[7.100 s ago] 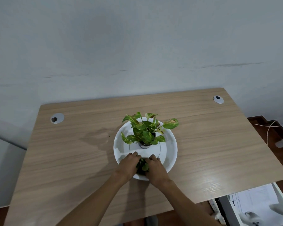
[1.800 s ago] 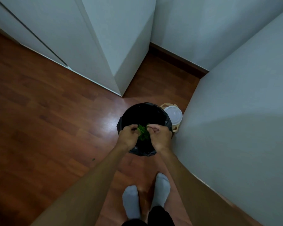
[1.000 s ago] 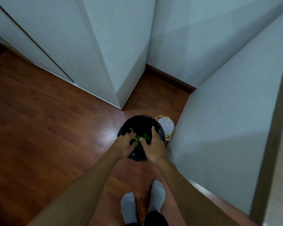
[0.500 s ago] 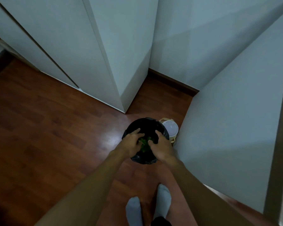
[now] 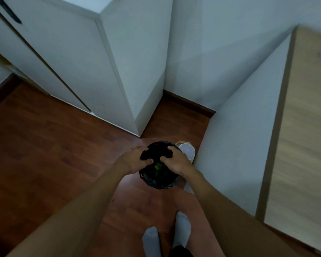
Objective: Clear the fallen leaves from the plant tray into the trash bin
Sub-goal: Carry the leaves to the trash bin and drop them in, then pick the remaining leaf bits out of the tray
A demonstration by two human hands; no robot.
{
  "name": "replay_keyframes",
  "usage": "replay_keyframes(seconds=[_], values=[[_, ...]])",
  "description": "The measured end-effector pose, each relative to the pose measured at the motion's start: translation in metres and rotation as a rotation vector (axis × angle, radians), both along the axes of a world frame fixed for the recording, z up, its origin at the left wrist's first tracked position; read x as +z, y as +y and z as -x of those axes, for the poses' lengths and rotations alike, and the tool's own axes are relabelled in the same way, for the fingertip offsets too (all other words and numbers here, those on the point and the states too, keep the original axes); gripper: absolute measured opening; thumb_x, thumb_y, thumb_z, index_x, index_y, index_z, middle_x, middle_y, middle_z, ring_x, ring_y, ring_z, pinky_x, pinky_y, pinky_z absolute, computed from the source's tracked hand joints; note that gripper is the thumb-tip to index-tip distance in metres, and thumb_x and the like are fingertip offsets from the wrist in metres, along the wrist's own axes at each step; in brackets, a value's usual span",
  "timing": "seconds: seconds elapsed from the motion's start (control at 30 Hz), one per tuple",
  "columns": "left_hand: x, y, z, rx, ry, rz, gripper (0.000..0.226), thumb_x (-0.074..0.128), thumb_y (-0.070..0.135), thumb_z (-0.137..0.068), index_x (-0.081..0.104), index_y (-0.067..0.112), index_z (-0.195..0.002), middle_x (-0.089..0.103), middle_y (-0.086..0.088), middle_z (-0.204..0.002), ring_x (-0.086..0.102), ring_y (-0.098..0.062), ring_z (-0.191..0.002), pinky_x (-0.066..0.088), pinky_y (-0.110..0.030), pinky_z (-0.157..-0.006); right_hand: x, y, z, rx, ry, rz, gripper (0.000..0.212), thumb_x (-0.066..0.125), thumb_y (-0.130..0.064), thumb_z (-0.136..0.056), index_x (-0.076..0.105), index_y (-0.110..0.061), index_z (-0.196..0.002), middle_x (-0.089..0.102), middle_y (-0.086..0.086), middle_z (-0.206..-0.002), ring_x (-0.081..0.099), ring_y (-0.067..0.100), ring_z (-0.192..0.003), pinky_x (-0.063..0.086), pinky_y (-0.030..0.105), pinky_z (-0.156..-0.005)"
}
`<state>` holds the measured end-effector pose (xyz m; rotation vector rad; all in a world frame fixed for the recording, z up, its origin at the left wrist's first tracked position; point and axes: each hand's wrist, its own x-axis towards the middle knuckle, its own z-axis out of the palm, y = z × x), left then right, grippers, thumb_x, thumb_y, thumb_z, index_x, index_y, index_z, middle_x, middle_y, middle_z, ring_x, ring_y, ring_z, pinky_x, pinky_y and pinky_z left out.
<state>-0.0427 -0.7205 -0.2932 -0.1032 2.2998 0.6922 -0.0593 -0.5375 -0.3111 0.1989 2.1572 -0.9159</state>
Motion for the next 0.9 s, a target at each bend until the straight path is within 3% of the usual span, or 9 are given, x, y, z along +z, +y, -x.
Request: replay_keyframes(seconds=[0.17, 0.27, 0.37, 0.5, 0.63, 0.9], values=[[0.082, -0.012, -0.001, -0.077, -0.009, 0.102, 0.078, 0.058, 0.052, -0.09, 0.026, 0.019, -0.154, 0.038, -0.008, -0.156, 0.04, -0.027, -0.14, 0.035, -0.032, -0.11, 0.084, 0.005, 0.005, 0.132, 0.046, 0.02, 0.07, 0.059, -0.049, -0.089, 0.032, -0.023, -0.148, 0.04, 0.006, -0.15, 0.043, 0.026, -0.133, 0.04, 0.035, -0.107], [0.15, -0.016, 0.006, -0.099, 0.018, 0.121, 0.071, 0.062, 0.046, -0.089, 0.036, 0.019, -0.149, 0.042, -0.007, -0.153, 0.041, -0.025, -0.139, 0.035, -0.029, -0.108, 0.149, 0.018, 0.011, 0.199, 0.001, 0.062, 0.08, 0.06, -0.062, -0.083, 0.034, -0.022, -0.148, 0.039, 0.003, -0.153, 0.04, 0.022, -0.137, 0.035, 0.036, -0.112], [0.222, -0.014, 0.012, -0.087, 0.023, 0.132, 0.08, 0.06, 0.061, -0.081, 0.038, 0.022, -0.148, 0.04, -0.008, -0.154, 0.04, -0.025, -0.14, 0.033, -0.031, -0.114, 0.224, 0.04, 0.016, 0.127, 0.021, 0.112, 0.085, 0.064, -0.064, -0.079, 0.035, -0.022, -0.146, 0.041, 0.005, -0.151, 0.047, 0.021, -0.132, 0.039, 0.033, -0.108], [0.322, 0.007, 0.013, -0.16, 0.058, 0.141, 0.067, 0.056, 0.055, -0.09, 0.042, 0.02, -0.145, 0.043, -0.007, -0.152, 0.041, -0.024, -0.138, 0.033, -0.033, -0.112, 0.326, 0.079, 0.013, 0.037, 0.152, 0.099, 0.076, 0.063, -0.062, -0.081, 0.039, -0.026, -0.144, 0.045, 0.004, -0.147, 0.047, 0.022, -0.129, 0.039, 0.035, -0.107], [0.404, 0.042, 0.017, -0.226, 0.161, 0.133, 0.07, 0.056, 0.06, -0.087, 0.043, 0.022, -0.145, 0.043, -0.005, -0.152, 0.041, -0.025, -0.138, 0.033, -0.036, -0.111, 0.402, 0.118, 0.005, -0.013, 0.296, 0.067, 0.07, 0.064, -0.056, -0.082, 0.043, -0.026, -0.141, 0.05, 0.006, -0.143, 0.051, 0.021, -0.125, 0.04, 0.034, -0.105], [0.478, 0.167, 0.031, -0.394, 0.31, 0.071, 0.078, 0.057, 0.068, -0.081, 0.045, 0.022, -0.143, 0.046, -0.004, -0.149, 0.044, -0.023, -0.135, 0.035, -0.038, -0.109, 0.478, 0.227, -0.042, -0.162, 0.435, 0.019, 0.076, 0.066, -0.061, -0.074, 0.045, -0.026, -0.139, 0.06, -0.001, -0.13, 0.055, 0.015, -0.116, 0.042, 0.032, -0.099]])
